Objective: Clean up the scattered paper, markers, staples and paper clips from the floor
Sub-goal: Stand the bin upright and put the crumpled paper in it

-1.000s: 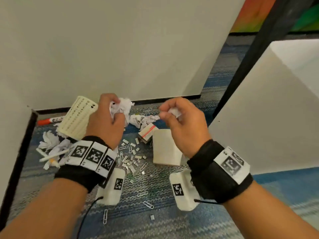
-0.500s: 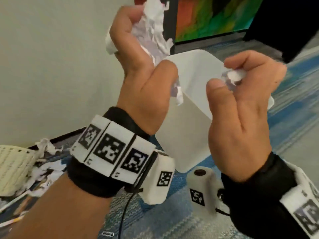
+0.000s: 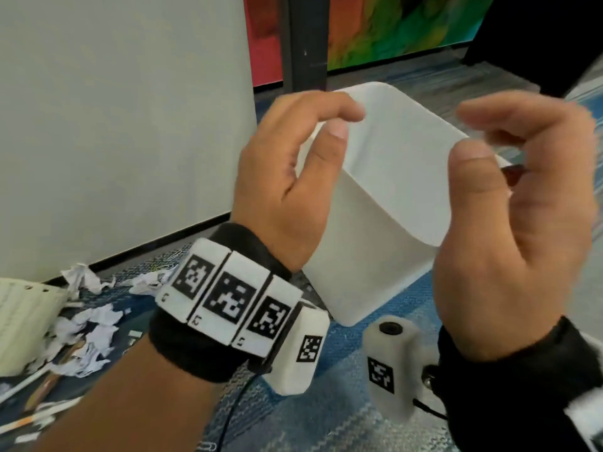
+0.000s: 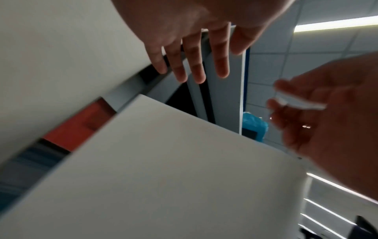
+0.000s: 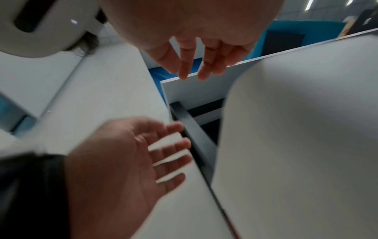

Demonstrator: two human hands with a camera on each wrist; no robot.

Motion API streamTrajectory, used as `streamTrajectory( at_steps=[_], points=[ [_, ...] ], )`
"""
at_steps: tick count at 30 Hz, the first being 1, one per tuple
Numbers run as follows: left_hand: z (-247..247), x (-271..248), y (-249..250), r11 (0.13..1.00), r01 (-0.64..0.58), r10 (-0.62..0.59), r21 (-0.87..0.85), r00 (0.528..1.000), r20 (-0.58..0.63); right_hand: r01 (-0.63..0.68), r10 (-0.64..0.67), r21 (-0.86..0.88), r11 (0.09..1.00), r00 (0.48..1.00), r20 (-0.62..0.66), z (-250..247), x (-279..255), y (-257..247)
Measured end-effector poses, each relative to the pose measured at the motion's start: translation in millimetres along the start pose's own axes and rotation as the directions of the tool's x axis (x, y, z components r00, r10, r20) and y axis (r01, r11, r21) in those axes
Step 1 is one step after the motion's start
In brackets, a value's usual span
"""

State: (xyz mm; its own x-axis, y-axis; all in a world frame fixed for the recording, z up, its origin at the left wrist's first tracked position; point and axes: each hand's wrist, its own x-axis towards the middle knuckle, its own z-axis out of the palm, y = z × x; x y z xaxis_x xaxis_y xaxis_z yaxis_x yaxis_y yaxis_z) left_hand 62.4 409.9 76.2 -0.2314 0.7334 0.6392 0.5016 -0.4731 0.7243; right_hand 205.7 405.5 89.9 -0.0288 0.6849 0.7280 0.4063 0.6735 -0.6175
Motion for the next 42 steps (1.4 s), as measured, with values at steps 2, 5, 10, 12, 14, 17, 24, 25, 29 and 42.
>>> streamTrajectory(
  at_steps=[2, 5, 10, 12, 14, 17, 24, 25, 29, 42],
  points=[
    [-23.9, -13.5, -18.6, 0.992, 0.093, -0.087, 0.085, 0.993, -0.074, 0.073, -0.084, 0.155, 0.985, 0.994, 0.064, 15.4, -7.6, -17.3],
    [-67.7, -44.1, -54.5, 0.935, 0.267, -0.237, 0.235, 0.960, -0.148, 0.085, -0.157, 0.299, 0.950, 0.962, 0.225, 57.5, -26.6, -35.9],
    [-152.2, -107.5, -113.6, 0.733, 0.519, -0.467, 0.440, 0.854, -0.229, -0.136, 0.018, 0.185, 0.973, 0.850, 0.527, 159.1, -70.5, -17.9],
    [-184.8, -135.5, -132.5, 0.570, 0.641, -0.592, 0.514, 0.755, -0.284, -0.193, 0.121, 0.028, 0.981, 0.717, 0.686, 202.8, -89.0, -2.8],
    [-214.7, -164.2, -149.5, 0.390, 0.713, -0.698, 0.583, 0.641, -0.317, -0.125, 0.180, -0.134, 0.983, 0.524, 0.833, 246.3, -106.4, 9.3],
    [-244.9, -199.2, -167.9, 0.205, 0.713, -0.802, 0.670, 0.515, -0.302, 0.076, 0.232, -0.251, 0.965, 0.204, 0.951, 306.5, -123.2, 10.8],
    [-246.1, -227.4, -186.8, 0.154, 0.663, -0.874, 0.733, 0.437, -0.212, 0.399, 0.283, -0.221, 0.890, -0.102, 0.954, 383.1, -142.4, -2.9],
    [-242.6, -227.8, -188.9, 0.173, 0.673, -0.880, 0.719, 0.433, -0.194, 0.416, 0.282, -0.206, 0.886, -0.128, 0.951, 386.5, -146.3, -4.1],
    [-230.7, -225.7, -201.6, 0.166, 0.627, -0.903, 0.761, 0.407, -0.139, 0.443, 0.293, -0.216, 0.870, -0.112, 0.950, 390.5, -147.9, -9.1],
    [-212.8, -205.4, -194.8, 0.240, 0.771, -0.782, 0.590, 0.513, -0.354, 0.057, 0.337, -0.340, 0.939, 0.061, 0.939, 376.5, -102.0, 12.4]
  ],
)
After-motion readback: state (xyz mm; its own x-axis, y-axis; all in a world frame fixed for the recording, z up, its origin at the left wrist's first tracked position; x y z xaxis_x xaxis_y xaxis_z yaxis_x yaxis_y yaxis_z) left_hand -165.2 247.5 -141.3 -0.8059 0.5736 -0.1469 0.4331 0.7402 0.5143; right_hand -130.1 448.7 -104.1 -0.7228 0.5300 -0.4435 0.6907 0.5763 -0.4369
